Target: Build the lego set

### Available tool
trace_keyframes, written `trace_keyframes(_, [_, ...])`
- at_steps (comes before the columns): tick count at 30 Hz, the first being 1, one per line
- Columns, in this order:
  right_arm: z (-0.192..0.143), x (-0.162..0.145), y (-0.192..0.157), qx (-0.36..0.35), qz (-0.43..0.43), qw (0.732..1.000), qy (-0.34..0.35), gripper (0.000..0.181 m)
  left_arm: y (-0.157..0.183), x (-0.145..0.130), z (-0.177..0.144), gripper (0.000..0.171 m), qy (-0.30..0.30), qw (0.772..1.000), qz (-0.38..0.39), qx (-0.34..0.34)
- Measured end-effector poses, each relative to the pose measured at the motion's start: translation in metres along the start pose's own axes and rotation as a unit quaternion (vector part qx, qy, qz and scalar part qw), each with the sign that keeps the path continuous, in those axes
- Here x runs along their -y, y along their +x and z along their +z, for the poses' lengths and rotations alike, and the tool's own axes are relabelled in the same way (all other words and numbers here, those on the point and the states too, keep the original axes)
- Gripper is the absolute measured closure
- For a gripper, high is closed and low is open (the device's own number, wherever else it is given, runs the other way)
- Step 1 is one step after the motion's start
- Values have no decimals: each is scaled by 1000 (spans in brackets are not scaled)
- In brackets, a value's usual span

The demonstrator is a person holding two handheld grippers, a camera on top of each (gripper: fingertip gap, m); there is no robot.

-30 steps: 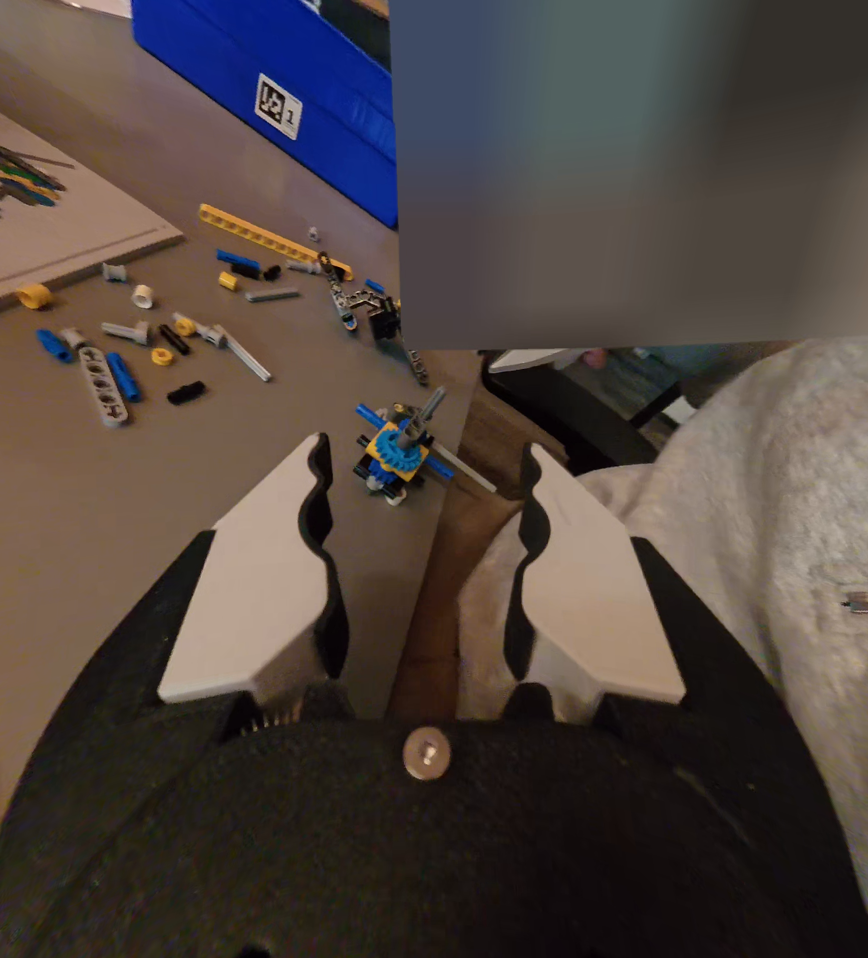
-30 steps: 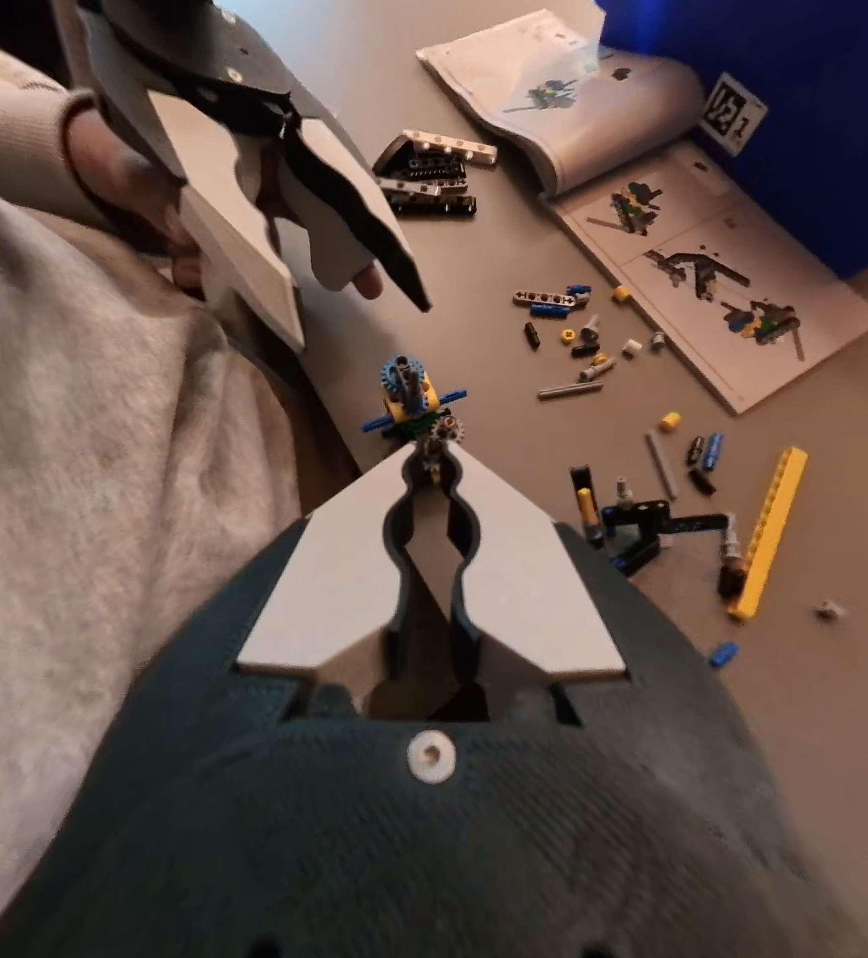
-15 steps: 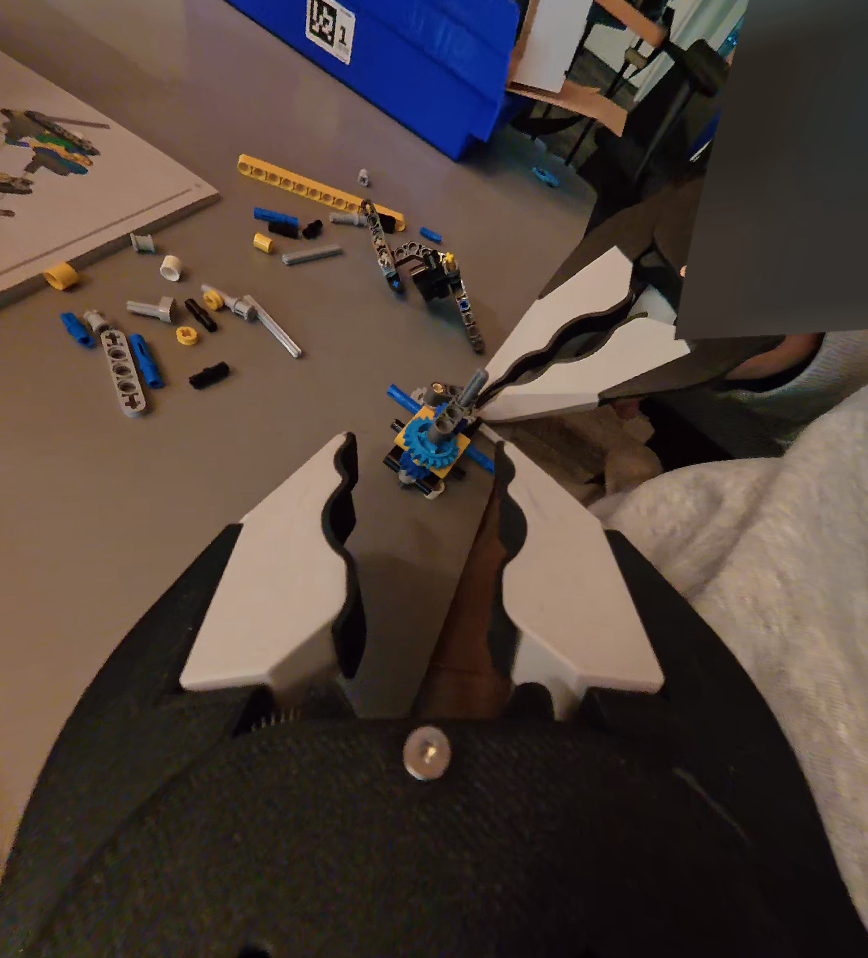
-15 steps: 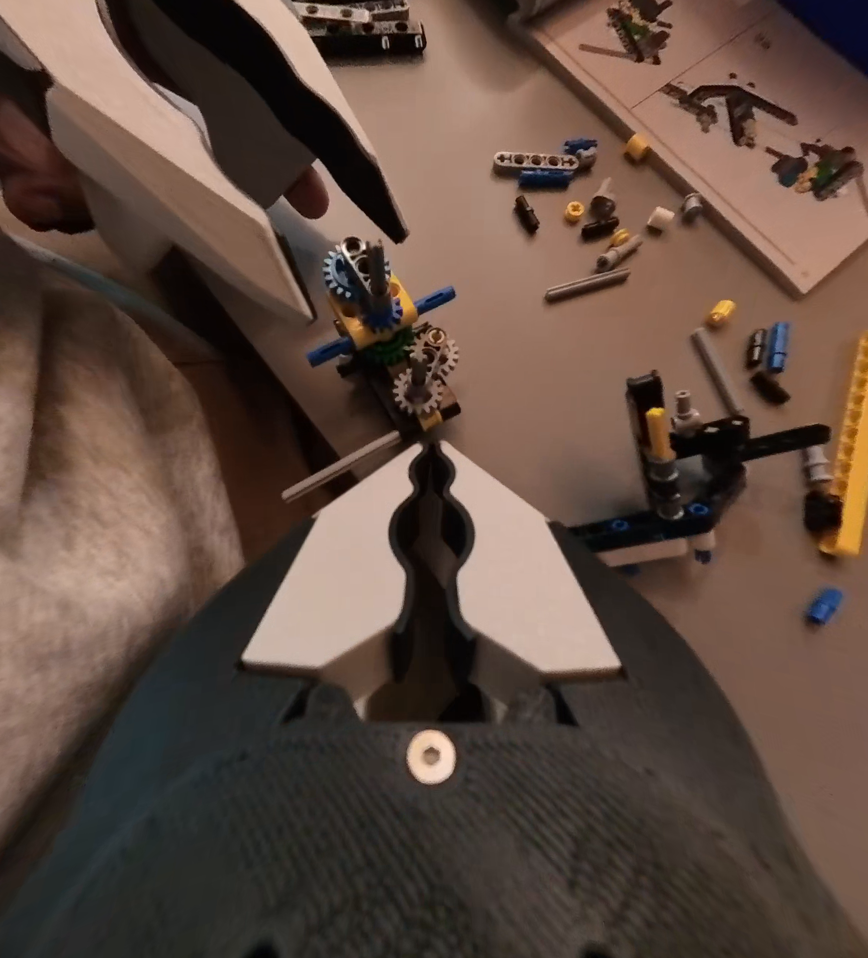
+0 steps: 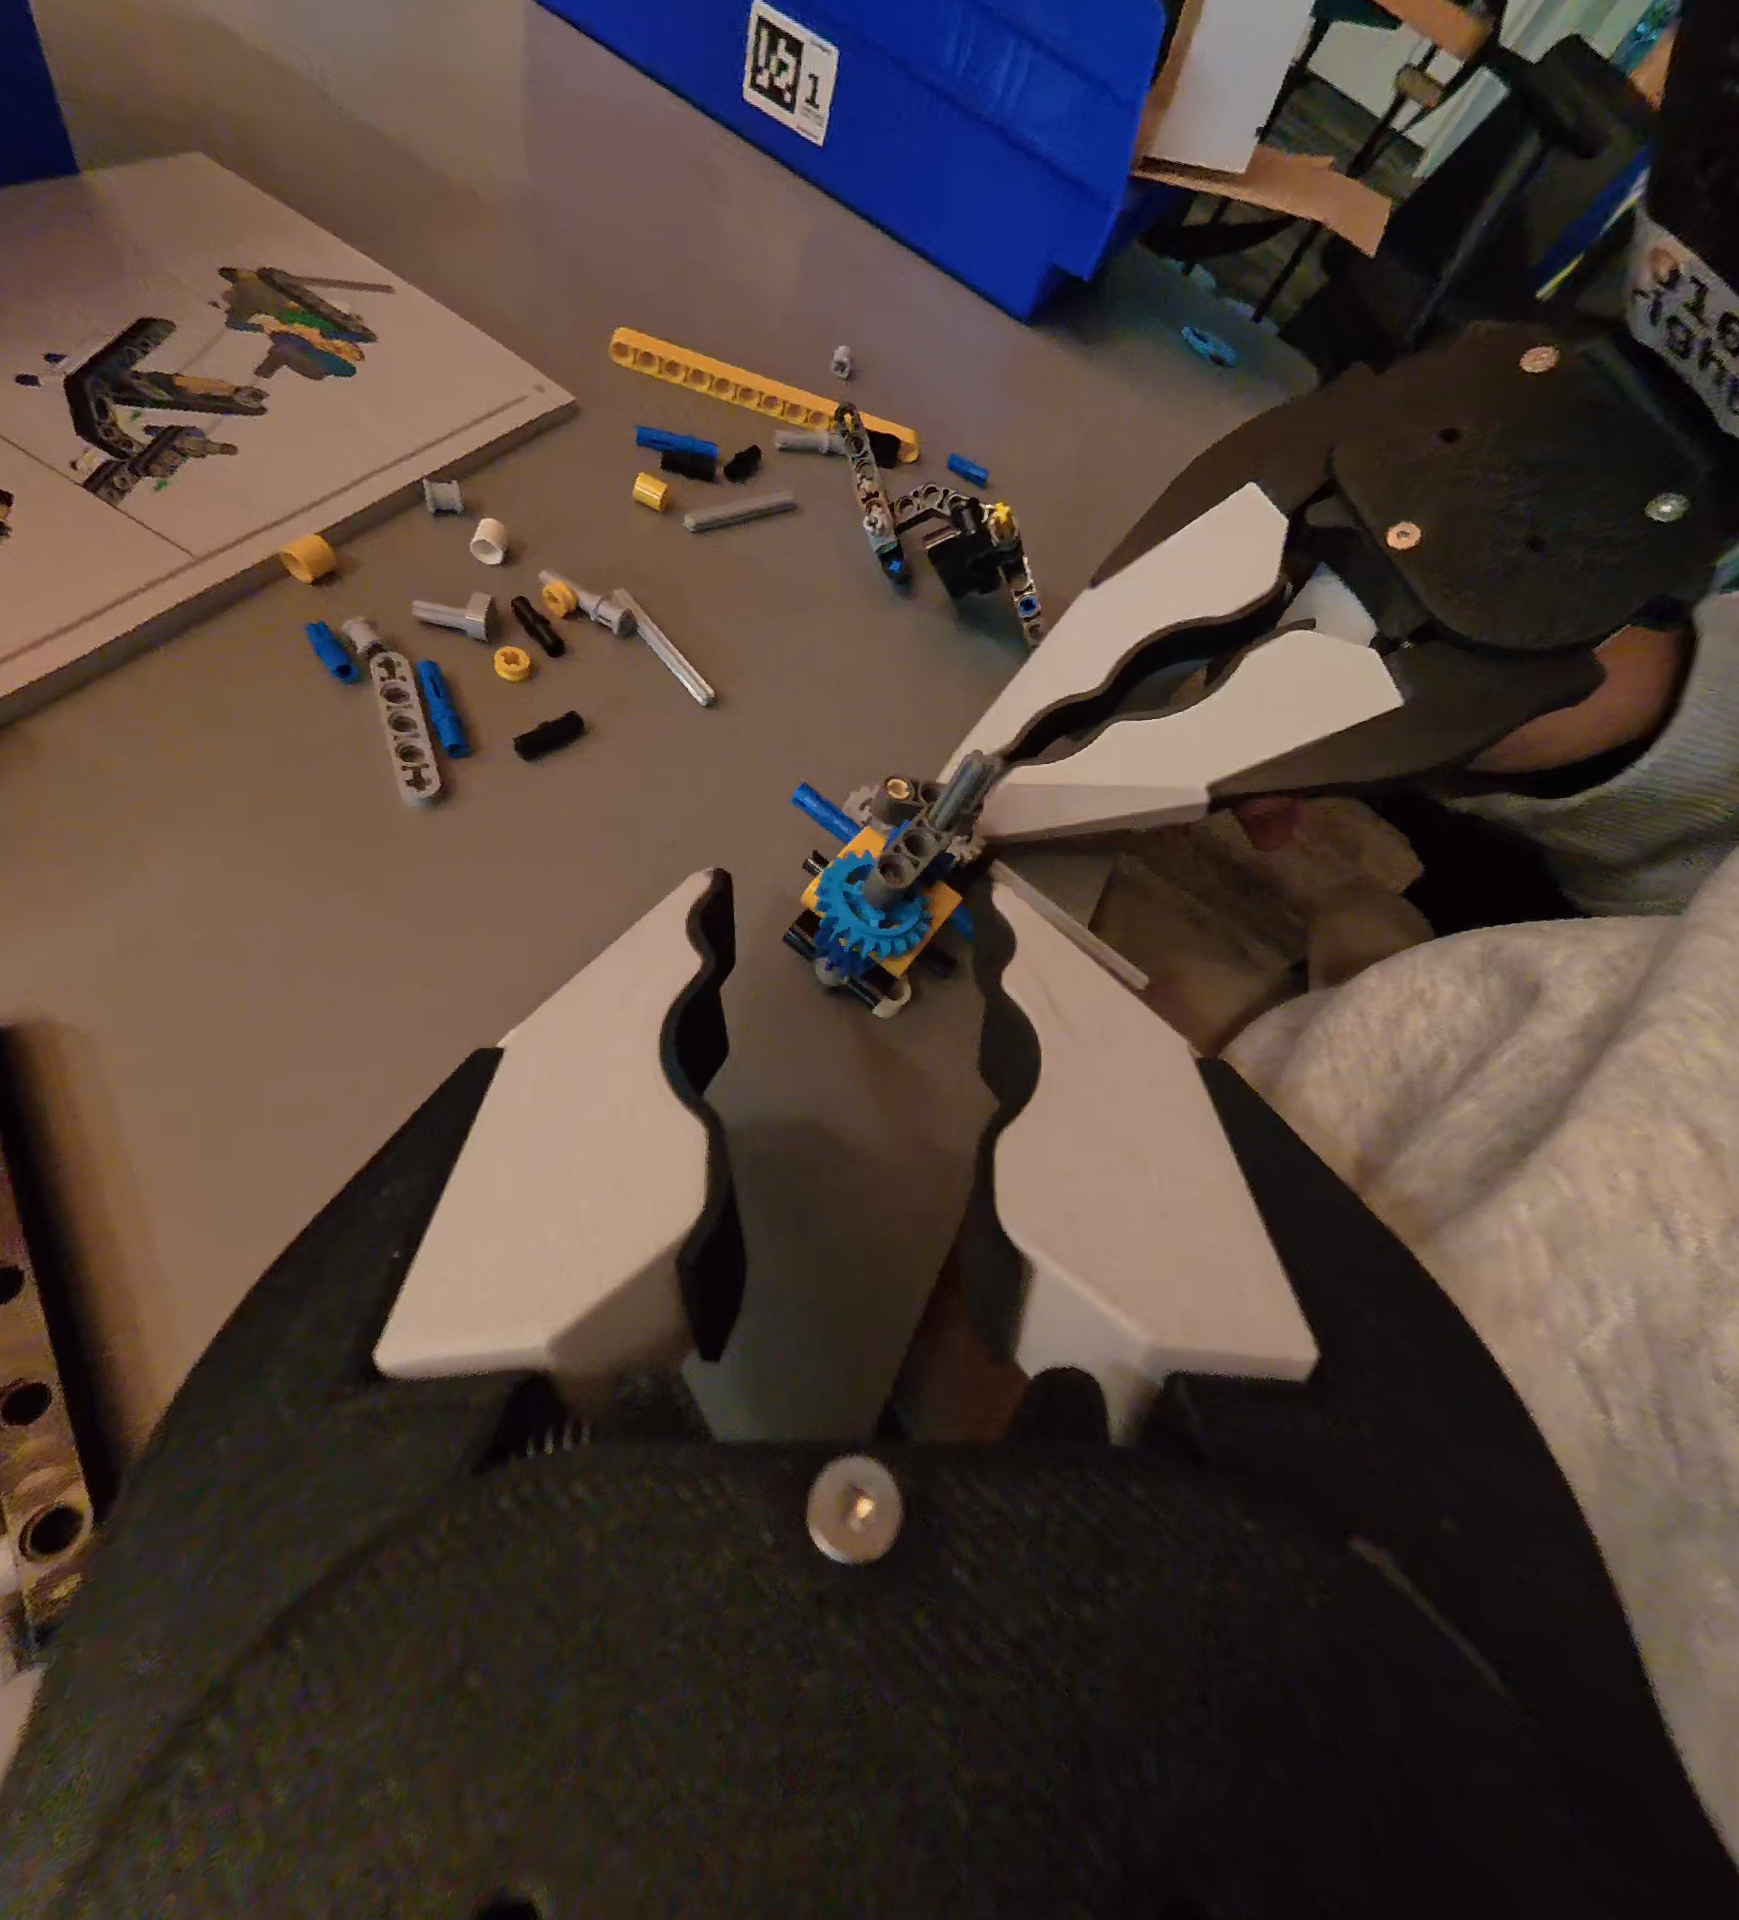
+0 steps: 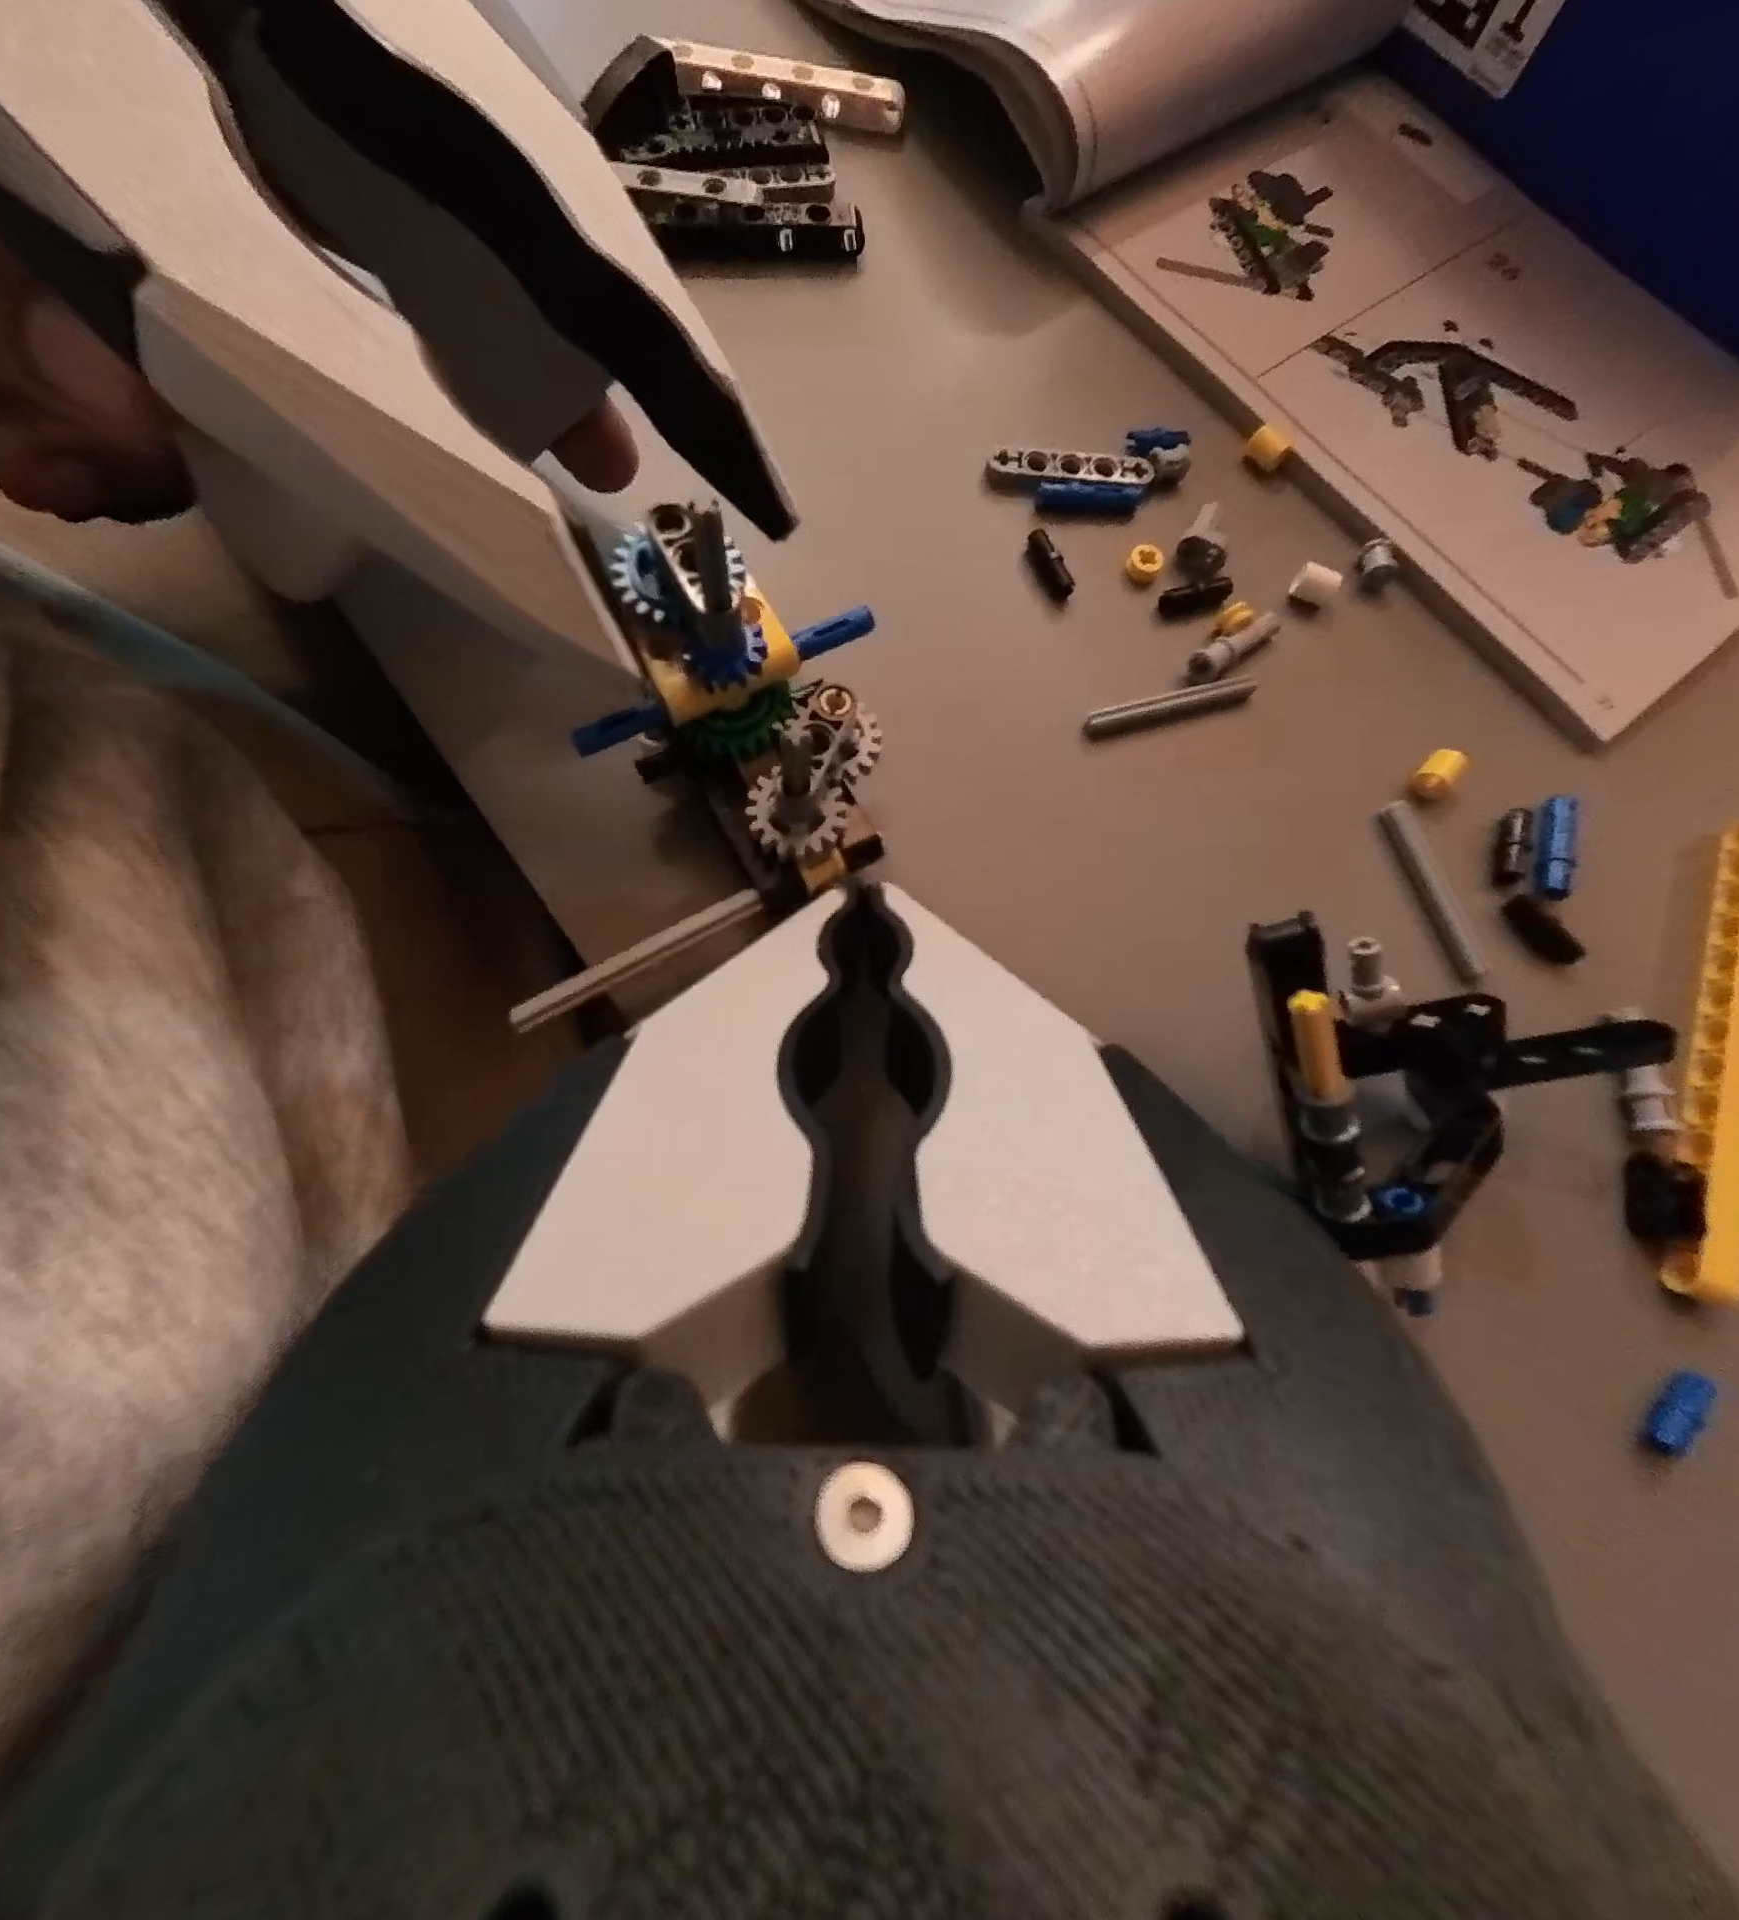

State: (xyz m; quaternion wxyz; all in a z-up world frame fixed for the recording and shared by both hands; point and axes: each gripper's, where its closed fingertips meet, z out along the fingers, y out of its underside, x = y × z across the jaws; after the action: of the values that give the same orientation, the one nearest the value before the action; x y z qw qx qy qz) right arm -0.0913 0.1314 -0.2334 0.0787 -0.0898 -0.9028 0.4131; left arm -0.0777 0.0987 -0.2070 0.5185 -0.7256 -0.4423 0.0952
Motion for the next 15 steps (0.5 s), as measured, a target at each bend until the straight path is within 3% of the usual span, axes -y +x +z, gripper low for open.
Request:
trace_keyframes(4, [-7,3,5,5,8,999,32,178,6,0,-3,125,13,1000,-1,-18])
trace_keyframes(10, [-27,22,8,32,56,987,144,177,17,8,-13,109,65,996,39,-40])
trace_keyframes(12, [-35,28,3,48,48,979,194,179,17,11,-16,107,76,995,44,-35])
trace_keyframes(15, [-43,32,3,50,16,977,205,177,17,10,-16,107,78,995,58,-27])
